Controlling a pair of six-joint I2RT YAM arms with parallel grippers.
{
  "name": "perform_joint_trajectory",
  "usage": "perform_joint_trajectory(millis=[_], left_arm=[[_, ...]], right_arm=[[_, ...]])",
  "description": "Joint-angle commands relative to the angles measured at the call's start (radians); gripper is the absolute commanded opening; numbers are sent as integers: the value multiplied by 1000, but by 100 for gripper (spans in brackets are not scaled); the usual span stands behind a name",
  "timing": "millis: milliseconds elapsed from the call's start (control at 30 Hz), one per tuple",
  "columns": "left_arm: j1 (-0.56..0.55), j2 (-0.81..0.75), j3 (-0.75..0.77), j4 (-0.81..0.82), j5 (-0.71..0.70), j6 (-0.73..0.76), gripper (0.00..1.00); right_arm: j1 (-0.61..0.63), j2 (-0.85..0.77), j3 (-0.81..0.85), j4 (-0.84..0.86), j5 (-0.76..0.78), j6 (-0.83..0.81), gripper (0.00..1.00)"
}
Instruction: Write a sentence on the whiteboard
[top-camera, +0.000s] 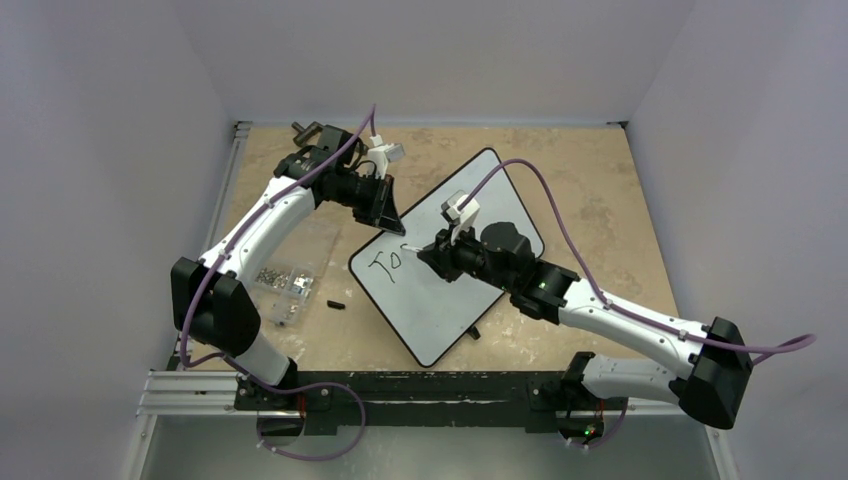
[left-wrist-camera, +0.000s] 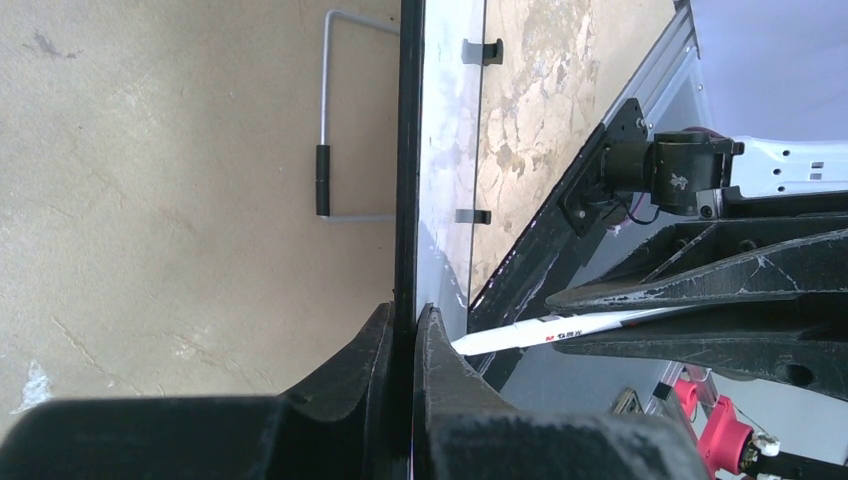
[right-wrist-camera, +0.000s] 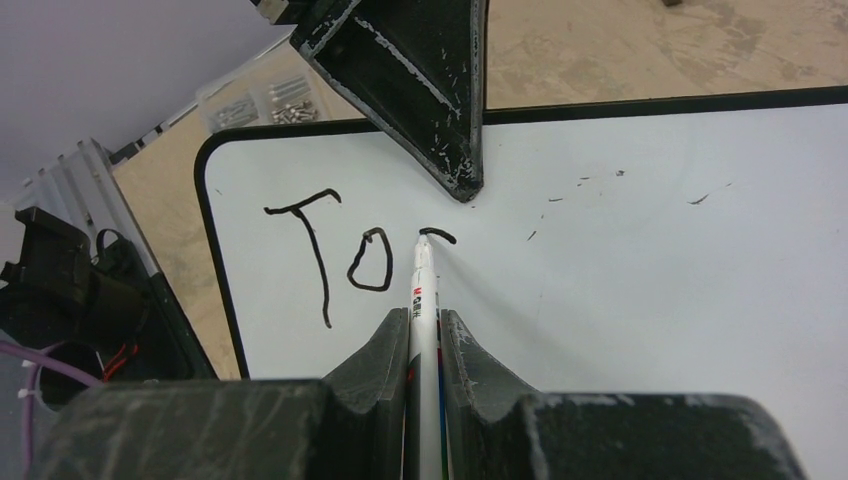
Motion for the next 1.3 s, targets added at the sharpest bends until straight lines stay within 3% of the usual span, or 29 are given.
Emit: perform_joint_trajectory(millis=[0, 267, 567, 1267], left_arm=[[5, -43, 12, 22, -115, 25, 0], [5, -46, 12, 23, -117, 25, 0], [6, -46, 11, 23, -118, 25, 0], [3, -48, 9, 24, -114, 24, 0]], right_arm=[[-2, 4, -2, 13, -55, 2, 0], [-1, -29, -61, -9, -75, 4, 0], [-2, -60, -84, -39, 8, 25, 0], [-17, 53, 83, -29, 161, 14, 0]])
